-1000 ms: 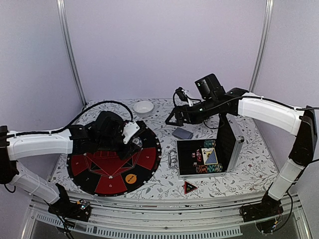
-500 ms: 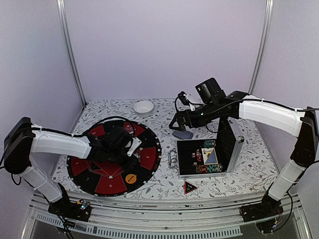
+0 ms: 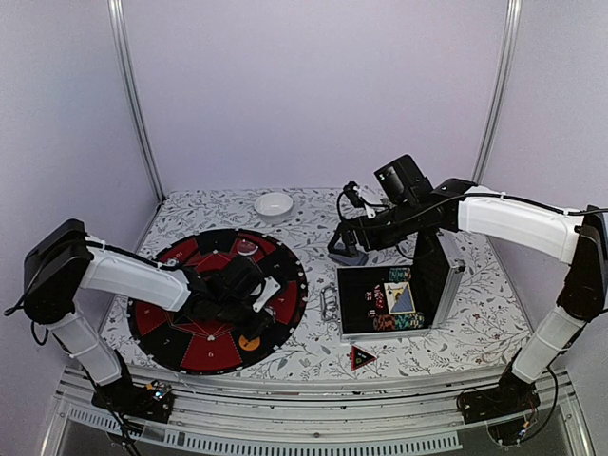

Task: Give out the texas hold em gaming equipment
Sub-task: Place the poker chips pile at the big blind area.

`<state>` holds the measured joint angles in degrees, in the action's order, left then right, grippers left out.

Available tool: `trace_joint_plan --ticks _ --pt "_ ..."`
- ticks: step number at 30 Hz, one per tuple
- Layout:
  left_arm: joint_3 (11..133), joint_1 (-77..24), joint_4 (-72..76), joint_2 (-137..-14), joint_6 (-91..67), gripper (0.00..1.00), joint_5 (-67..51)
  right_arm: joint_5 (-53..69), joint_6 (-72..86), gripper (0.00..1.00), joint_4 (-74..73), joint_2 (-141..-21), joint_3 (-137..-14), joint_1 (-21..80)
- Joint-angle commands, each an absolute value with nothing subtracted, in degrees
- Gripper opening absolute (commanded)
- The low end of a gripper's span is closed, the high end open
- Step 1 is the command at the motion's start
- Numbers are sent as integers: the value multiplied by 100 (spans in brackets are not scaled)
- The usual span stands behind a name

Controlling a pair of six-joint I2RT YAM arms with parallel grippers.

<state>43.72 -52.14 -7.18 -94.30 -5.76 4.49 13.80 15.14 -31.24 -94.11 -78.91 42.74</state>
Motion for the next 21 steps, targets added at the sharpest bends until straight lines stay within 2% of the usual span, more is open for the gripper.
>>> trace_joint_plan --ticks 1,4,16,21 --pt "4234 -5335 -367 -9451 -702 0 586 1360 1425 99 -3138 -9325 -7937 4286" --pt "4229 -5337 -369 -9478 -747 5 574 1356 1411 99 -3146 -9343 -7972 4285" --pt "4215 -5327 -698 -9549 -1133 46 401 1307 1391 99 -3216 -9264 -7979 4287" --pt "4208 -5318 -727 -9527 -1167 54 414 1312 1373 99 -3232 -9230 -8005 4282"
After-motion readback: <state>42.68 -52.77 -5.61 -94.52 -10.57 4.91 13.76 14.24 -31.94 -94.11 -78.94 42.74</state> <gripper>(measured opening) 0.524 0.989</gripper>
